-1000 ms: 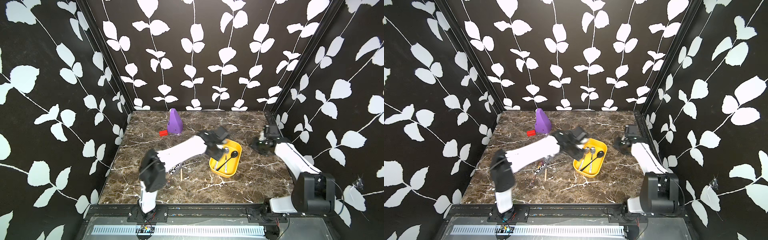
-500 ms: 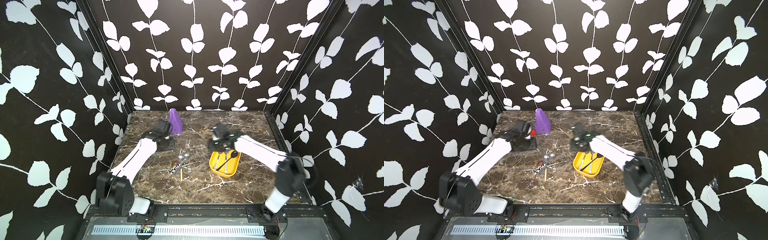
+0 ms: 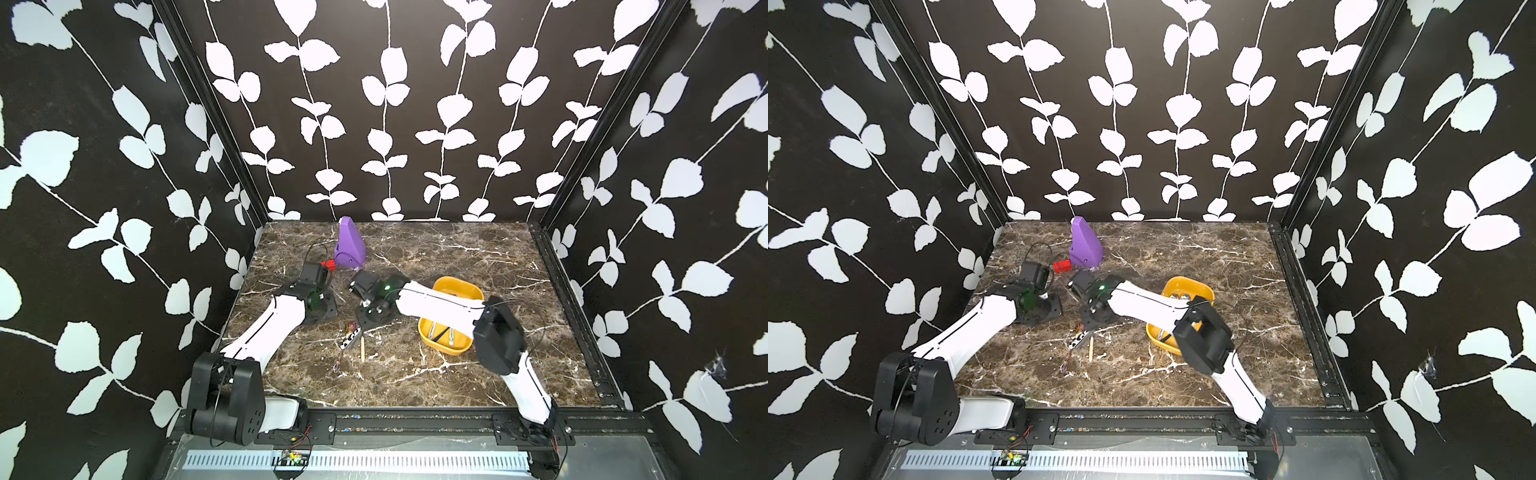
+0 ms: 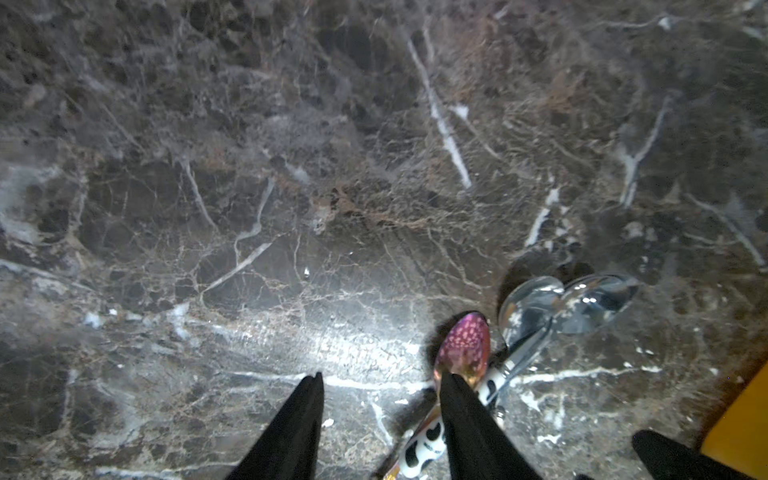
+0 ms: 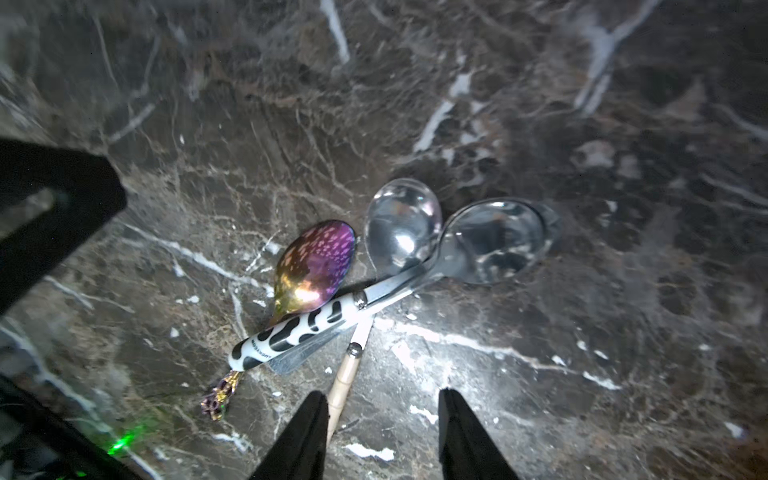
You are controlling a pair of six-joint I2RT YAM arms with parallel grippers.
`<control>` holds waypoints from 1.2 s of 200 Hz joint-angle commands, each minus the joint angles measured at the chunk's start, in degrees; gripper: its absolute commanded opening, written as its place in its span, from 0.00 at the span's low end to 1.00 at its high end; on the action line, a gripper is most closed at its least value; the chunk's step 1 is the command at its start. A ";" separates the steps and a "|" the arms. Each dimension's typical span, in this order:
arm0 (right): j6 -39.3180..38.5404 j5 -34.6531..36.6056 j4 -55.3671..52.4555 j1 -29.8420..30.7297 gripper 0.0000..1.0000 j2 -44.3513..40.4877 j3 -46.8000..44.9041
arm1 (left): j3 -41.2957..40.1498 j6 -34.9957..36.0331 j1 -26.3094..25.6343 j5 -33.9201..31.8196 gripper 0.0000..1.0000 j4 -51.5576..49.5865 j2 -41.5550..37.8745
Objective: Put the spoon into the storage box
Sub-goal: Adjust the spoon at the center of the board.
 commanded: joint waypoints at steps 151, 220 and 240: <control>-4.25 5.80 -15.60 1.14 0.43 16.44 19.51 | -3.84 1.21 1.88 -0.44 0.51 2.58 -3.88; -4.79 7.27 -10.26 0.51 0.35 9.21 10.62 | -4.13 1.21 1.91 1.55 0.51 3.12 -3.78; -4.25 5.75 -7.49 0.44 0.36 7.48 10.26 | -4.50 1.26 1.89 2.22 0.51 3.40 -3.29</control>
